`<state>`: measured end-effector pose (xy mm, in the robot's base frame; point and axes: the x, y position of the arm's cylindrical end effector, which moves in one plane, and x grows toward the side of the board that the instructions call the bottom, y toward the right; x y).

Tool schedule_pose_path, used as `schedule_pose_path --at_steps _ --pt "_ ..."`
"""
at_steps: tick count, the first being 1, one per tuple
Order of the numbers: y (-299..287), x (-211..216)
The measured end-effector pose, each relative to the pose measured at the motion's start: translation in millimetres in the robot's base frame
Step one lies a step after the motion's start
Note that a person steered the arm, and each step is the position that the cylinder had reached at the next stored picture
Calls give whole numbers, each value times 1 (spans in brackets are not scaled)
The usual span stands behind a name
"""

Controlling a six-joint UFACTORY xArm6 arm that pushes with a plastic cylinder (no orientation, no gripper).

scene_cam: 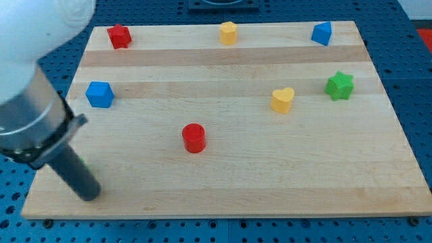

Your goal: Point your arm to the left of red circle

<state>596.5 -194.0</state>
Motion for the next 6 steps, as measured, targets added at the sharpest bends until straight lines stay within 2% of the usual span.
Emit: schedule_pose_path --at_steps 2,6 --pt "103 3" --pt "80 -89"
